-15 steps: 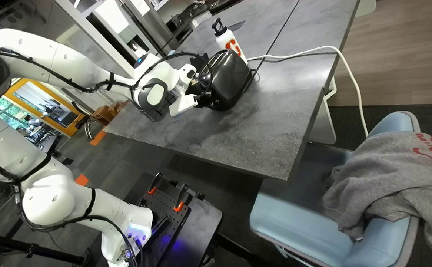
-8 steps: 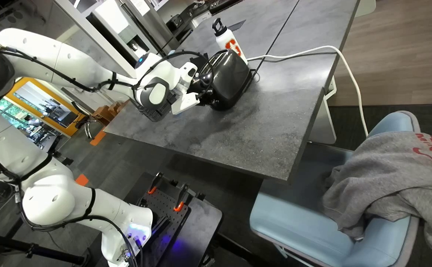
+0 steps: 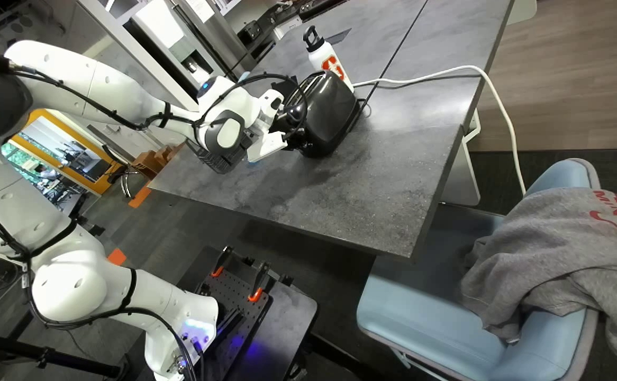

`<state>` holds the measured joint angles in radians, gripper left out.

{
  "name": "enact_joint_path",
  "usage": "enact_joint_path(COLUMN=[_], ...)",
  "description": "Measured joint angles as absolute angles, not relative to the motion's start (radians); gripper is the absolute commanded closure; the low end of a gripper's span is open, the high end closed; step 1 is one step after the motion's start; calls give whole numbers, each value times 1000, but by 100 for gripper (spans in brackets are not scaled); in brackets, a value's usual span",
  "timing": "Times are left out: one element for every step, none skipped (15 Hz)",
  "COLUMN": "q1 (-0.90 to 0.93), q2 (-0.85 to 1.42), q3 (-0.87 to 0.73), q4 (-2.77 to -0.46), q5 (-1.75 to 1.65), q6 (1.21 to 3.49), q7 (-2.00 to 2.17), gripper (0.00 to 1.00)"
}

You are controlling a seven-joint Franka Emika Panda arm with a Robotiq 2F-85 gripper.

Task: Move the lever on the bread toaster upwards

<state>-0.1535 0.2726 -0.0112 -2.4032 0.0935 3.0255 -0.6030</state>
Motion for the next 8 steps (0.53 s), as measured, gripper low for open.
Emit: enact_joint_path(q1=[-156,-158,-160,-162,-162,-162,-162,-162], q2=[274,275,276,276,276,276,276,274], q3=[-9,-6,-5,-3,-2,-2,-3,-3], q4=[-2403,-2402,-2402,-2401,-2401,-2401,-2402,-2404], q5=[95,97,99,101,103,103,103,103], q6=[3025,3025,3025,3026,3026,3026,3026,3026], q7=[-603,-603,-603,-603,-603,-603,-603,-603], gripper=[100,100,100,100,100,100,100,100])
